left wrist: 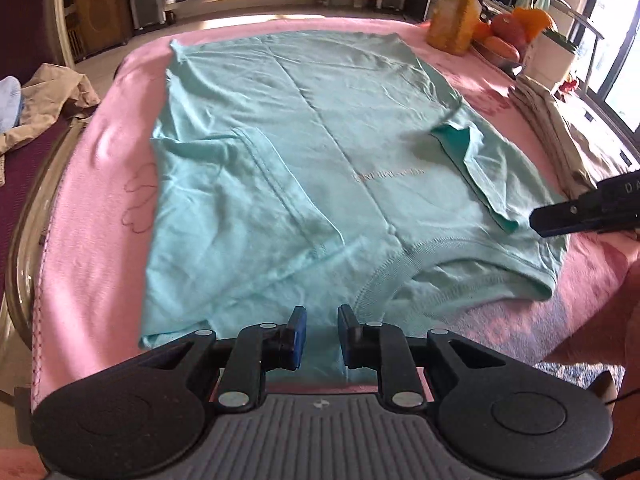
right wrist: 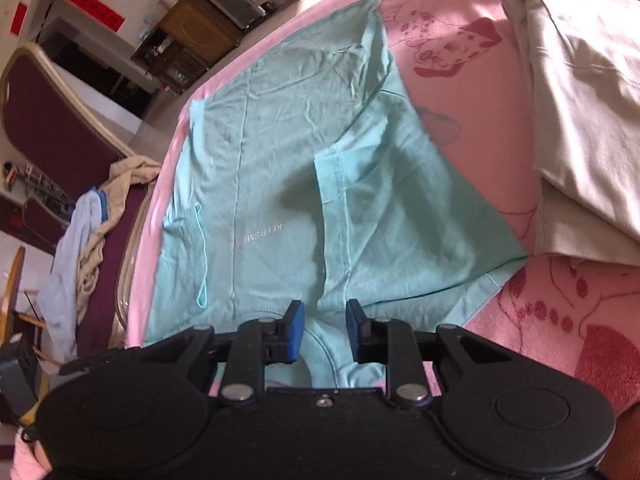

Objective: Fold clothes

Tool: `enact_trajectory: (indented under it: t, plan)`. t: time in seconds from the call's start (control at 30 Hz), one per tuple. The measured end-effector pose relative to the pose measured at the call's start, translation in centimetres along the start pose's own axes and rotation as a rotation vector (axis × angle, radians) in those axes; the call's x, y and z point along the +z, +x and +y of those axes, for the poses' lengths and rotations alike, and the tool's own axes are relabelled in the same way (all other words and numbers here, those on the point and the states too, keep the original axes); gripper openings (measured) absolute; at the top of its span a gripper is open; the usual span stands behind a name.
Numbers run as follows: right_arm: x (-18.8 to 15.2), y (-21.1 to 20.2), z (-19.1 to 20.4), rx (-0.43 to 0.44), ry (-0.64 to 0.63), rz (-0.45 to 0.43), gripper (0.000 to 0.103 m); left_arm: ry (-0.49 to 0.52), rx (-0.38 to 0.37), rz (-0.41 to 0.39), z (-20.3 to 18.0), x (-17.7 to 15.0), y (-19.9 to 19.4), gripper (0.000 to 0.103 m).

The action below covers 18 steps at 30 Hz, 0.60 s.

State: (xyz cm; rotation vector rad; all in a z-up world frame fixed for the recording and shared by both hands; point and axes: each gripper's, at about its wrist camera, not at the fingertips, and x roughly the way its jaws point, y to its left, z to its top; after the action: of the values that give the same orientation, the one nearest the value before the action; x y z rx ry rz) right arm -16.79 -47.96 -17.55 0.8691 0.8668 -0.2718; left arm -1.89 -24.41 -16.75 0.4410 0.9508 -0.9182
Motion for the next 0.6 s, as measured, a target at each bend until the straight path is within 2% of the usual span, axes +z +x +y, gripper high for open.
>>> enact_trajectory:
  t: [0.17,0.27,0.3,0.4,0.5,0.6]
  plan:
    - [-0.9,1.6,0.6,-0.076,-0.089,0.065,0.02,0.019,0.002,0.017,-0.2,-0.6,-0.2,0.017]
    - [-1.7,1.4,1.1,-0.126,-0.158,0.091,0.01,0.021,-0.008,0.024,-0.1,-1.2,-1.0,0.016]
    - [-2.1,1.3,1.2,-0.142,-0.172,0.095,0.005,0.018,-0.01,0.026,0.0,-1.5,-1.4,0.016]
    - [-3.3,0.2,1.4,-0.167,-0.204,0.071,0.004,-0.029,-0.032,0.018,0.7,-2.6,-2.2,0.016]
    - [-4.1,-1.0,1.4,-0.146,-0.188,0.034,0.007,-0.088,-0.033,-0.038,1.7,-2.8,-3.1,0.016]
    - [-4.0,-2.1,1.4,-0.07,-0.175,-0.018,0.007,-0.111,-0.039,-0.103,1.9,-2.4,-3.6,0.015]
